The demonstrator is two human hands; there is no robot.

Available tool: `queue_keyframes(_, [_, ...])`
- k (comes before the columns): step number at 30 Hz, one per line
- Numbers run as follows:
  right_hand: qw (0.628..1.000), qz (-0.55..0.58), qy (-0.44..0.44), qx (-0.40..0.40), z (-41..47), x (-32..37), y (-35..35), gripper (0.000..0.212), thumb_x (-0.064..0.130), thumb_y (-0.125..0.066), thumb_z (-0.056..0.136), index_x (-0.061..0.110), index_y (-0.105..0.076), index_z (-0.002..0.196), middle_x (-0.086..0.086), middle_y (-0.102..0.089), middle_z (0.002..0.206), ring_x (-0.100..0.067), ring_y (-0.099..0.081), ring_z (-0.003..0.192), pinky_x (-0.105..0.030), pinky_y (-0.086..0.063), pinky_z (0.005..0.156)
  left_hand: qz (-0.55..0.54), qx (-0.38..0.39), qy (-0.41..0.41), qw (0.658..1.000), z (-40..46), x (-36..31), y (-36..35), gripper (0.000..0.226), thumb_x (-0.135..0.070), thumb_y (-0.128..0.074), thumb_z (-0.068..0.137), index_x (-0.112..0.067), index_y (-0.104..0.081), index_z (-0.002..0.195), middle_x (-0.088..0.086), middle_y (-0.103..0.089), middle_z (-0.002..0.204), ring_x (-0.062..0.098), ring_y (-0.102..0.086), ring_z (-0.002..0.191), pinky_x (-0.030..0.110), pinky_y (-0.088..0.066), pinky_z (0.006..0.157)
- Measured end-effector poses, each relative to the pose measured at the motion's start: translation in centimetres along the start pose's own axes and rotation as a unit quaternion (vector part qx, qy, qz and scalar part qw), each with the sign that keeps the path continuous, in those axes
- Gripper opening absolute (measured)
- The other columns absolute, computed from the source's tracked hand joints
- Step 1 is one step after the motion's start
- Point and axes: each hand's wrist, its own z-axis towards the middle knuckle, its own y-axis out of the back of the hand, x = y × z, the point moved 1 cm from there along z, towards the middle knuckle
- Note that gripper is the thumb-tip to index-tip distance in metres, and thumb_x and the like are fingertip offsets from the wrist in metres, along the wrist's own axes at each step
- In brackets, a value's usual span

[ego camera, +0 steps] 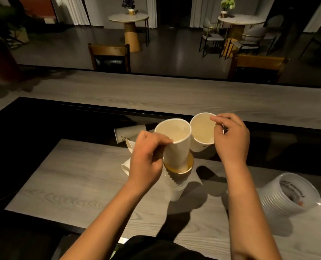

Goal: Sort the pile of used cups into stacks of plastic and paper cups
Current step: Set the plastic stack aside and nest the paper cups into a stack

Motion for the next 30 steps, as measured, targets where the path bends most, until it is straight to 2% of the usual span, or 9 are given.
queue_keyframes(3, [0.999,0.009,0.022,-0.031,0.3,0.4,0.8,0.033,0.0,-0.056,0.092,0.019,-0.081,0.102,0.014,-0.065,0.102,-0.018,-0.061,0.105,-0.034,-0.054,0.088,-0.016,0.049,0.052,0.997,-1.7,0.7,-1.4,0.036,0.011,-0.058,0.076,-0.016,-0.071,0.096,-0.025,-0.055,0.096,0.008,-0.054,0.096,0.016,-0.046,0.078])
queue_keyframes(8, [0.994,0.042,0.035,-0.097,0.9,1.6,2.5,0.031,0.0,-0.058,0.09,0.019,-0.081,0.097,0.012,-0.068,0.097,-0.014,-0.062,0.1,-0.012,-0.045,0.084,-0.064,0.128,0.16,0.977,-3.7,1.8,-2.8,0.037,0.004,-0.069,0.082,-0.033,-0.066,0.089,-0.007,-0.059,0.095,0.0,-0.053,0.1,0.01,-0.047,0.079])
queue_keyframes(13, [0.981,0.153,0.033,-0.119,1.2,3.9,3.9,0.028,0.004,-0.063,0.088,0.027,-0.078,0.094,0.019,-0.07,0.092,-0.002,-0.067,0.094,-0.015,-0.051,0.079,-0.089,0.134,0.21,0.964,-4.2,2.0,-3.5,0.036,-0.001,-0.074,0.084,-0.036,-0.067,0.083,-0.004,-0.065,0.093,0.002,-0.054,0.093,0.008,-0.043,0.075])
queue_keyframes(15, [0.974,0.189,0.029,-0.12,1.2,4.8,4.5,0.027,0.007,-0.065,0.087,0.03,-0.078,0.094,0.019,-0.073,0.095,-0.002,-0.068,0.095,-0.017,-0.052,0.08,-0.121,0.123,0.231,0.958,-4.2,2.0,-3.6,0.028,-0.005,-0.074,0.083,-0.033,-0.071,0.081,-0.006,-0.068,0.09,0.007,-0.058,0.09,0.012,-0.045,0.075])
queue_keyframes(18, [0.966,0.23,0.018,-0.12,1.2,5.8,5.2,0.03,0.01,-0.067,0.086,0.038,-0.077,0.09,0.02,-0.075,0.094,-0.002,-0.069,0.097,-0.017,-0.054,0.08,-0.231,0.093,0.297,0.922,-4.1,1.6,-3.6,0.016,-0.006,-0.071,0.078,-0.022,-0.074,0.079,-0.001,-0.073,0.088,0.016,-0.066,0.088,0.03,-0.054,0.079])
queue_keyframes(21, [0.964,0.247,0.004,-0.096,1.2,6.3,5.6,0.031,0.012,-0.069,0.085,0.042,-0.077,0.087,0.023,-0.076,0.092,0.001,-0.069,0.097,-0.015,-0.054,0.079,-0.393,0.013,0.388,0.834,-4.0,1.8,-3.4,0.019,0.0,-0.065,0.073,-0.017,-0.073,0.074,0.011,-0.071,0.089,0.022,-0.065,0.087,0.032,-0.053,0.077])
queue_keyframes(24, [0.964,0.26,0.004,-0.048,1.2,6.5,5.7,0.031,0.01,-0.069,0.084,0.04,-0.078,0.084,0.021,-0.077,0.091,0.0,-0.069,0.096,-0.015,-0.053,0.079,-0.45,-0.027,0.453,0.769,-3.9,2.4,-3.1,0.018,0.0,-0.061,0.073,-0.015,-0.071,0.075,0.008,-0.067,0.089,0.02,-0.057,0.081,0.033,-0.044,0.075])
queue_keyframes(28, [0.968,0.238,0.015,0.072,1.1,6.5,4.9,0.038,0.003,-0.068,0.085,0.039,-0.079,0.078,0.023,-0.076,0.09,0.002,-0.069,0.093,-0.012,-0.051,0.075,-0.445,-0.052,0.472,0.759,-4.0,2.9,-3.0,0.031,0.008,-0.052,0.081,-0.017,-0.07,0.074,0.002,-0.066,0.08,0.01,-0.052,0.064,0.024,-0.042,0.063])
queue_keyframes(30, [0.965,0.221,0.021,0.141,1.0,6.3,4.0,0.041,-0.001,-0.067,0.085,0.038,-0.079,0.077,0.024,-0.076,0.09,0.004,-0.069,0.091,-0.012,-0.052,0.076,-0.449,-0.059,0.481,0.751,-4.1,3.0,-3.2,0.024,0.003,-0.056,0.075,-0.017,-0.069,0.074,0.0,-0.065,0.077,0.007,-0.053,0.06,0.021,-0.043,0.059])
